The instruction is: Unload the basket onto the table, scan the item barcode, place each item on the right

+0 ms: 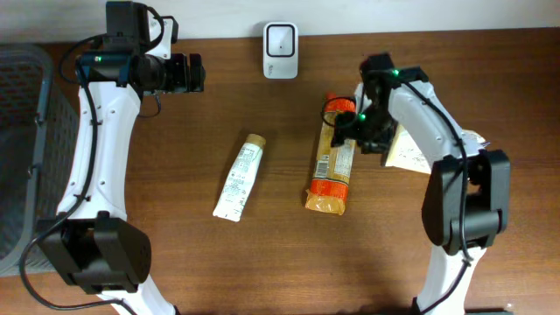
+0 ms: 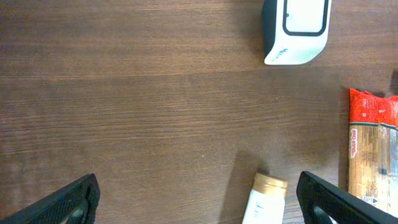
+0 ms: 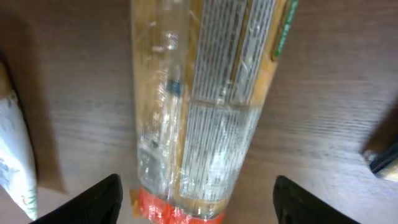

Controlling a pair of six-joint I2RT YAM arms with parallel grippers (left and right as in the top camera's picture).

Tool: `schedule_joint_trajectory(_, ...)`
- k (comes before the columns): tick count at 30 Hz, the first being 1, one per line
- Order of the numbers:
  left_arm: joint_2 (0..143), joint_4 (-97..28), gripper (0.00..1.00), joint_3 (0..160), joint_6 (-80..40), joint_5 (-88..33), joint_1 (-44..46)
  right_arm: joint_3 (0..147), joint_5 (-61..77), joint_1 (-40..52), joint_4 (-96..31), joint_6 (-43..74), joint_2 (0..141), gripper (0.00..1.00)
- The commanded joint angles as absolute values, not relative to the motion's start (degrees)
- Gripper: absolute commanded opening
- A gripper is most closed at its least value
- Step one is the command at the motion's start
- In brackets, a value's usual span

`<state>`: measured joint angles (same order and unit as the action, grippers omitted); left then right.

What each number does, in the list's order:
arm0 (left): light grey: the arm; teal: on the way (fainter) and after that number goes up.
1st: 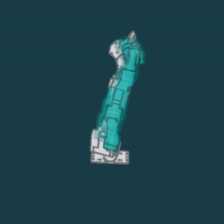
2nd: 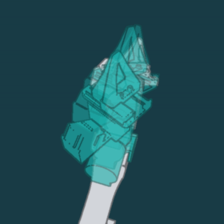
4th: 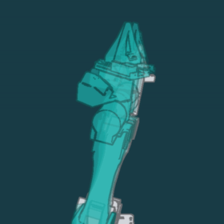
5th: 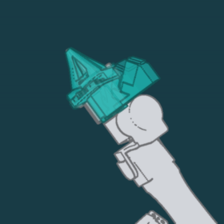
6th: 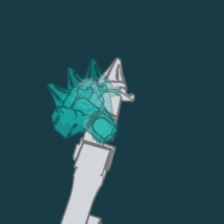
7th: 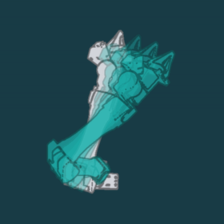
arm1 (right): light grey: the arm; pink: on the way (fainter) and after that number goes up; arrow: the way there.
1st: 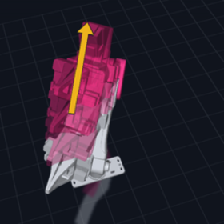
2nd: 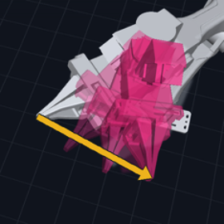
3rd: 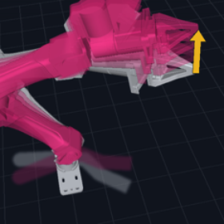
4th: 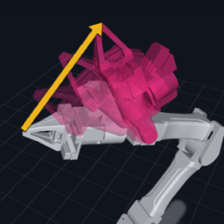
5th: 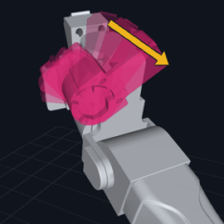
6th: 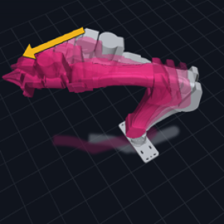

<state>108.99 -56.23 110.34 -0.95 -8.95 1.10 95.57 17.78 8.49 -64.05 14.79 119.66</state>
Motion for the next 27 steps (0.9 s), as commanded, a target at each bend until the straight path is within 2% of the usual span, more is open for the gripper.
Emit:
schedule_joint_trajectory(1,109.01,-56.18,0.99,110.39,-0.82,-8.97,1.06,88.40,25.78,5.34,-58.72,12.21,119.74,0.77)
schedule_joint_trajectory(9,109.01,-56.18,0.99,110.39,-0.82,-8.95,1.06,75.07,29.17,4.91,-38.37,17.72,119.74,0.74)
schedule_joint_trajectory(18,109.01,-56.18,0.99,110.39,-0.82,-8.95,1.06,74.78,29.98,5.23,-32.53,25.98,122.37,0.67)
schedule_joint_trajectory(23,109.01,-56.18,0.99,110.39,-0.82,-8.95,1.06,74.78,30.00,8.95,-26.24,27.11,123.22,0.49)
schedule_joint_trajectory(24,109.01,-56.18,0.99,110.39,-0.82,-8.95,1.06,74.78,30.09,9.06,-25.89,27.11,123.22,0.36)
schedule_joint_trajectory(25,109.01,-56.18,0.99,110.39,-0.82,-8.95,1.06,74.78,30.63,9.06,-25.87,27.11,123.22,0.17)
schedule_joint_trajectory(26,109.01,-56.18,0.99,110.39,-0.82,-8.97,1.06,74.78,31.53,9.06,-25.41,27.09,123.22,0.10)
schedule_joint_trajectory(27,109.01,-56.18,0.99,110.39,-0.82,-8.95,1.06,74.81,31.79,9.34,-24.93,27.09,123.22,0.07)
